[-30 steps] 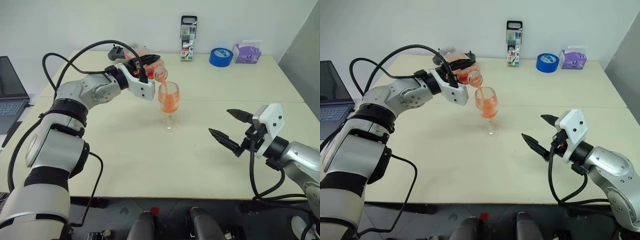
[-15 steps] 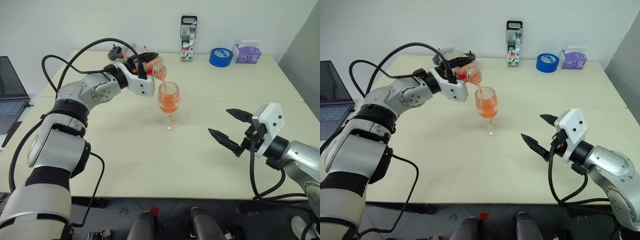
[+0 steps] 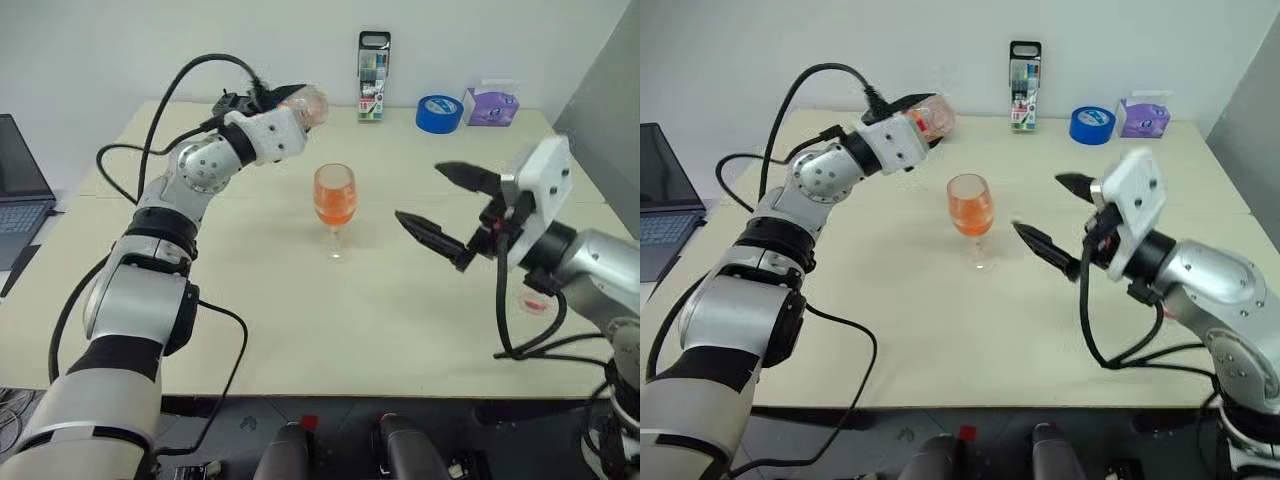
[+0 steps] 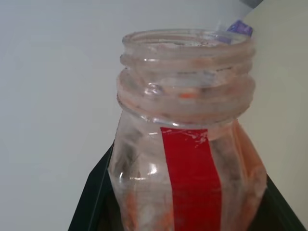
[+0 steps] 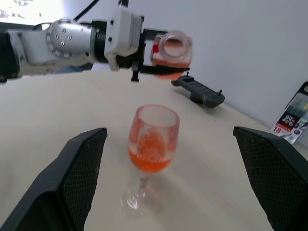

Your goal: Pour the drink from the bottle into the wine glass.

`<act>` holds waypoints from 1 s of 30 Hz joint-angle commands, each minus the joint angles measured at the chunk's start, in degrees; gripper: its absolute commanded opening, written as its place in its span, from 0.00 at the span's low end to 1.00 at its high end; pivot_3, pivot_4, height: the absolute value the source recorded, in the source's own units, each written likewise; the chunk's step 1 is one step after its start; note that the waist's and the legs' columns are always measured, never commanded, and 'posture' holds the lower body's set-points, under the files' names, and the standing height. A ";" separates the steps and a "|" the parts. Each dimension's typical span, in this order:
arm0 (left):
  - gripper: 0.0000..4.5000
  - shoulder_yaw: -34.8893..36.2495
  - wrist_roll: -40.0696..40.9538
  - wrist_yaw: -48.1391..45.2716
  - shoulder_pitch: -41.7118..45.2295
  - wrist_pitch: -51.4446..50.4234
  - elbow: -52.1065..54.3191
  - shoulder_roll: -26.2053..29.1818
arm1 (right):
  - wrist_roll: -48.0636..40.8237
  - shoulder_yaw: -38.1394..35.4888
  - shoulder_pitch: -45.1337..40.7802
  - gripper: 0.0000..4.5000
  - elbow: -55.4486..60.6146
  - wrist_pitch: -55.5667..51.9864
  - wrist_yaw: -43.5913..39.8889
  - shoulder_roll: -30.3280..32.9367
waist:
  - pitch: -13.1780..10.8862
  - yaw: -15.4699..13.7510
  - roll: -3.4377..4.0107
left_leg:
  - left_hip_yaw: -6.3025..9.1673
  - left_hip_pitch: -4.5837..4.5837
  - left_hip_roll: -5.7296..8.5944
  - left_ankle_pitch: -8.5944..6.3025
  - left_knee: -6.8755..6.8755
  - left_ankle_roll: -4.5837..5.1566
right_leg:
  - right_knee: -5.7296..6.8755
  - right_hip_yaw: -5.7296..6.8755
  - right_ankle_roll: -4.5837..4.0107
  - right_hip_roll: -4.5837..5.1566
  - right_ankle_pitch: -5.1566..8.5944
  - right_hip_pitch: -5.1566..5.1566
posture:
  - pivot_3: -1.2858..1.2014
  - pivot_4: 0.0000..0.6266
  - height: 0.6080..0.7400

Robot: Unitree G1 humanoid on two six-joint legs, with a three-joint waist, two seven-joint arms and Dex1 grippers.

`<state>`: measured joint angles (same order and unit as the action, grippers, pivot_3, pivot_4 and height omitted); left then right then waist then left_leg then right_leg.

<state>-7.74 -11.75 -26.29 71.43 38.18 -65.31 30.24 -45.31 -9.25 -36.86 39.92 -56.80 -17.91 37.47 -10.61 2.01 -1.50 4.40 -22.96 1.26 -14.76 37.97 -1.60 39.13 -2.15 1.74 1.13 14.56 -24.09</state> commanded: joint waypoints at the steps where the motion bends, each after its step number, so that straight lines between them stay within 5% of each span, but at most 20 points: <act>1: 0.38 8.00 9.67 -1.95 -1.59 -11.16 4.54 -0.48 | -0.44 1.96 -8.24 1.00 -5.39 -5.86 4.46 -2.29 | 0.00 0.02 0.01 | 0.01 0.00 0.00 0.00 0.01 0.00 | -0.03 0.01 0.00 0.01 0.00 0.01 | 0.52 0.24 1.00; 10: 0.38 21.80 24.34 3.99 -15.14 -38.56 21.04 -2.99 | 0.81 10.17 -26.46 1.00 -21.74 -13.15 4.42 -13.08 | 0.01 0.29 0.02 | 0.22 -0.03 -0.02 0.00 0.02 0.00 | 0.02 -0.10 -0.01 0.11 -0.01 -0.11 | 0.52 0.24 1.00; 27: 0.38 24.02 26.27 5.51 -25.47 -42.91 29.38 -3.10 | 14.81 16.48 -30.83 1.00 -39.27 0.65 -3.48 -22.34 | 0.04 -0.11 -0.02 | 0.19 -0.01 0.02 0.00 0.01 -0.02 | 0.04 -0.11 -0.02 0.18 -0.02 -0.16 | 0.52 0.24 1.00; 30: 0.60 23.17 24.98 6.41 -26.90 -43.42 30.74 -2.85 | 15.54 16.00 -30.80 1.00 -39.11 0.31 -4.23 -22.58 | 0.04 -0.11 -0.02 | 0.21 0.00 -0.01 0.00 0.00 -0.02 | 0.06 -0.11 -0.02 0.22 -0.02 -0.17 | 0.52 0.24 1.00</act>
<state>15.58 13.83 -20.47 44.08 -5.76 -37.96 26.28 -30.22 8.04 -65.93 -0.44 -57.66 -21.41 15.10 -10.57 1.89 -1.52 4.60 -22.96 1.24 -14.76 37.96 -1.62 39.20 -2.26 1.72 1.35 14.53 -24.27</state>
